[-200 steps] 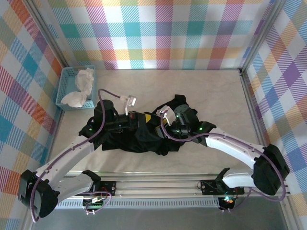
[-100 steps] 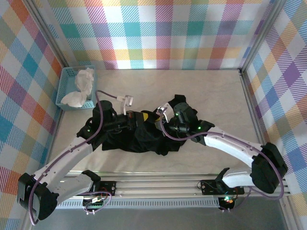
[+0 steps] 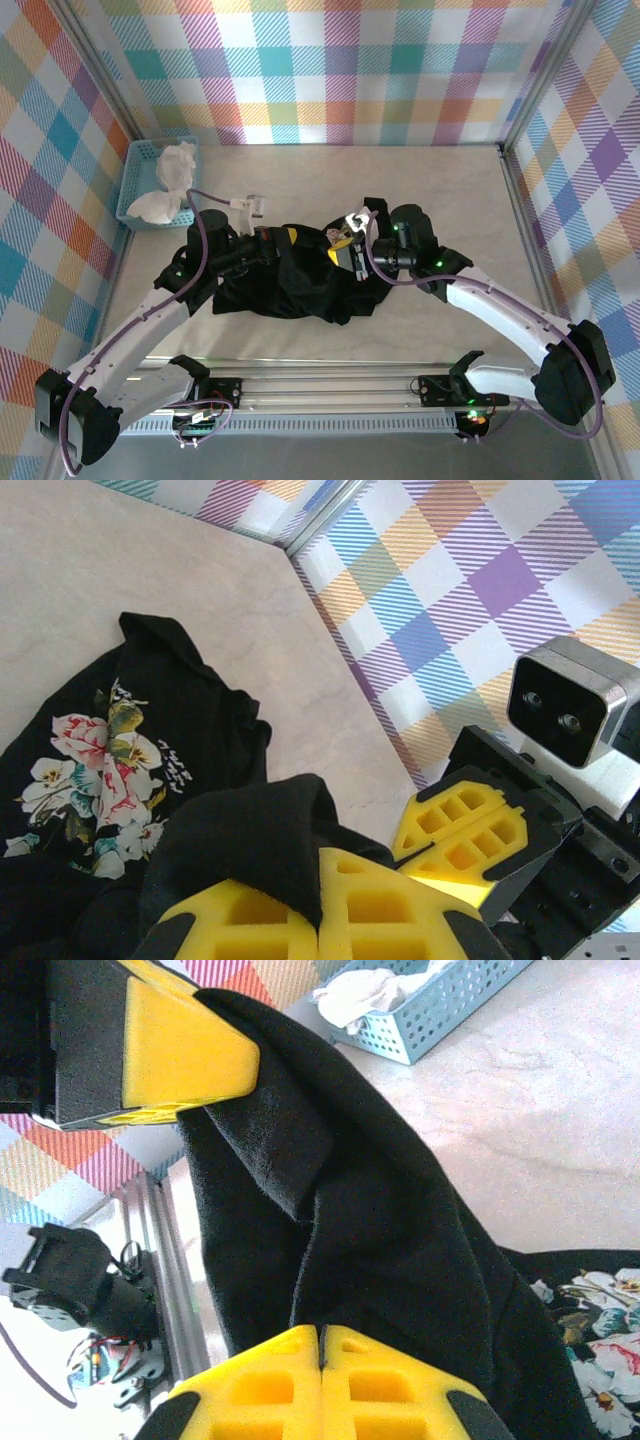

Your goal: Fold the inside-out t-shirt

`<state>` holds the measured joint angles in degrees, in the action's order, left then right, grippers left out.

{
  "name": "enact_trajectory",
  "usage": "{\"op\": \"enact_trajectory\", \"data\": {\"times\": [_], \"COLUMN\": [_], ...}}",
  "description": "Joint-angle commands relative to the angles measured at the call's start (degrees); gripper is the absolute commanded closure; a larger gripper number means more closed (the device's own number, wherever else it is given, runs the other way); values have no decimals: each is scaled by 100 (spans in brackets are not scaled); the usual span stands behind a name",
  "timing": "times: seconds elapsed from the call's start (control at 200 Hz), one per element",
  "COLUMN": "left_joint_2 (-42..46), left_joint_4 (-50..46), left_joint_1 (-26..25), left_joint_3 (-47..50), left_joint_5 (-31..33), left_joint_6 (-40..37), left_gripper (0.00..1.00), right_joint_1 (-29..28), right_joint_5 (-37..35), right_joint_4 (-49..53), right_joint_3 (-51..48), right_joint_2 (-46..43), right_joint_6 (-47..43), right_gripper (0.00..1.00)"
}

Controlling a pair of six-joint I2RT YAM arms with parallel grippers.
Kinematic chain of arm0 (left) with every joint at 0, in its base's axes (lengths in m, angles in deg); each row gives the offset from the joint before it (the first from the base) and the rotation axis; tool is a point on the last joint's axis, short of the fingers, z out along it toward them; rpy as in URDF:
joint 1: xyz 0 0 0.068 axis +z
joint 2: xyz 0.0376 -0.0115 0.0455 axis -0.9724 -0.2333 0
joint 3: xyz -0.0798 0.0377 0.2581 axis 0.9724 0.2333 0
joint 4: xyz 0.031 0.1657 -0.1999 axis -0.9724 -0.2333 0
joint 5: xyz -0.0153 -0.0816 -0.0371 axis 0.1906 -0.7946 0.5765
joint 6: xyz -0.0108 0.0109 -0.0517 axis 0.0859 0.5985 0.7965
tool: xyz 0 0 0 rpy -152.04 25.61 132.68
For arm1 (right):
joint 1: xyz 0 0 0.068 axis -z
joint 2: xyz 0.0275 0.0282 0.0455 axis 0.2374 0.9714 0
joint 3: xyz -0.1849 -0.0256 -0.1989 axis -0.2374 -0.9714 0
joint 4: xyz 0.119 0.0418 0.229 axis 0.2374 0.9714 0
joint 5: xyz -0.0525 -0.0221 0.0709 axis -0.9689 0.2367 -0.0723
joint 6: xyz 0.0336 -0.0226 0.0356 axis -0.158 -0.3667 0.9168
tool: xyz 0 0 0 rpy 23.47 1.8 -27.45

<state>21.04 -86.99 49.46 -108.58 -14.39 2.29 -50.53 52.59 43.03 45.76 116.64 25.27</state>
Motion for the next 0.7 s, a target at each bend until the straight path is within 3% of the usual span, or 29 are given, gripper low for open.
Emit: {"op": "enact_trajectory", "data": {"times": [0.0, 0.24, 0.355, 0.585, 0.695], "left_joint_2": [77, -83, -126, -5, 99], "left_joint_4": [-247, -357, -369, 427, 707], "left_joint_1": [77, 79, 77, 79, 82], "left_joint_3": [77, 128, 139, 267, 284], "left_joint_5": [229, 427, 404, -644, -881], "left_joint_6": [-223, -400, -446, -235, -147], "left_gripper": [100, 100, 100, 100, 100], "right_joint_1": [156, 781, 1002, 997, 689], "right_joint_5": [825, 1442, 1394, -713, -948], "right_joint_4": [-418, -638, -661, 915, 821], "right_joint_3": [-48, 53, 35, 245, 104], "right_joint_2": [-124, -354, -333, -118, -145], "right_joint_6": [392, 919, 1214, 904, 334], "right_gripper": [100, 100, 100, 100, 100]}}
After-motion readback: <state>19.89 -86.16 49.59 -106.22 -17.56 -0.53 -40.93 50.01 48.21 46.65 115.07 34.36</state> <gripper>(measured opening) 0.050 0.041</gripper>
